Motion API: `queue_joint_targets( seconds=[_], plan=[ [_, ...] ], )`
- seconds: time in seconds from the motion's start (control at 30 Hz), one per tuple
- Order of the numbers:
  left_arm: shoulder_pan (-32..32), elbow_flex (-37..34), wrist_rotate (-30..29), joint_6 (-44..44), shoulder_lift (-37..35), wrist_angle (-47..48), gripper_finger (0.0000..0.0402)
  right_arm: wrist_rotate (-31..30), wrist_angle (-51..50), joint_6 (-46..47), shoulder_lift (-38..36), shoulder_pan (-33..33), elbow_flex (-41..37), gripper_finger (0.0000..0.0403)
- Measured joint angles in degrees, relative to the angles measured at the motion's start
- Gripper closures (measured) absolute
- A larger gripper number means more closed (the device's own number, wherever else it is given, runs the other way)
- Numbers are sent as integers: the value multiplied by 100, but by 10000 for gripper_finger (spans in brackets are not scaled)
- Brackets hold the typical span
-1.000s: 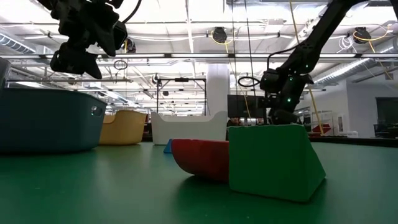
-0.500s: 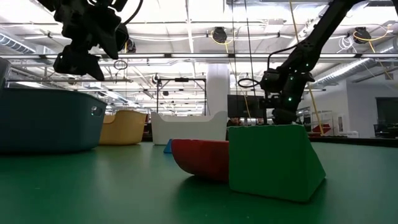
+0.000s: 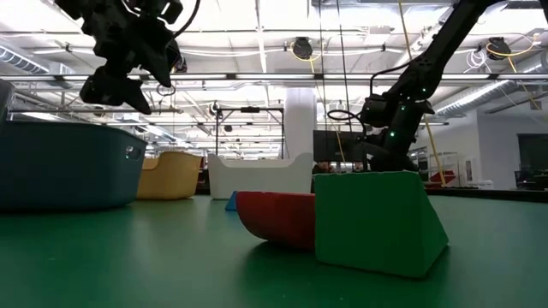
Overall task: Sort & place blocks by color
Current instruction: Put the top blue block into the yellow bin
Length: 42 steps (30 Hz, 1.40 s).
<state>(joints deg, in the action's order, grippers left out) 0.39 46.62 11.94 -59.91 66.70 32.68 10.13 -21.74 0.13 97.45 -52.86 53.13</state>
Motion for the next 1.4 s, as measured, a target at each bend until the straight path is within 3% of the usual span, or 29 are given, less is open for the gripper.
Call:
queue_joint_targets(
  seconds=[0.23, 0.43, 0.7, 0.8, 0.93, 1.07, 1.4],
  plan=[
    [309, -1, 0, 253, 0, -314, 174, 195, -169, 618, -218, 48, -25, 290],
    [818, -1, -6, 856, 2, -633, 174, 669, -247, 939, -1062, 256, -25, 290],
    [1893, -1, -15, 710, 4, -1907, 174, 632, 638, 973, -2233, 1474, -25, 290],
    [2149, -1, 178, 604, 4, -2753, 174, 169, 1307, 933, -2426, 2118, -23, 290],
    [2239, -1, 287, 382, 4, -3490, 174, -469, 2129, 642, -2430, 2886, -14, 290],
    [2209, -1, 382, 143, 4, -3631, 174, -1136, 3047, 277, -2213, 3471, -14, 290],
    [2160, -1, 412, -99, 4, -3589, 174, -1258, 4663, 76, -1324, 3962, -12, 290]
  ],
)
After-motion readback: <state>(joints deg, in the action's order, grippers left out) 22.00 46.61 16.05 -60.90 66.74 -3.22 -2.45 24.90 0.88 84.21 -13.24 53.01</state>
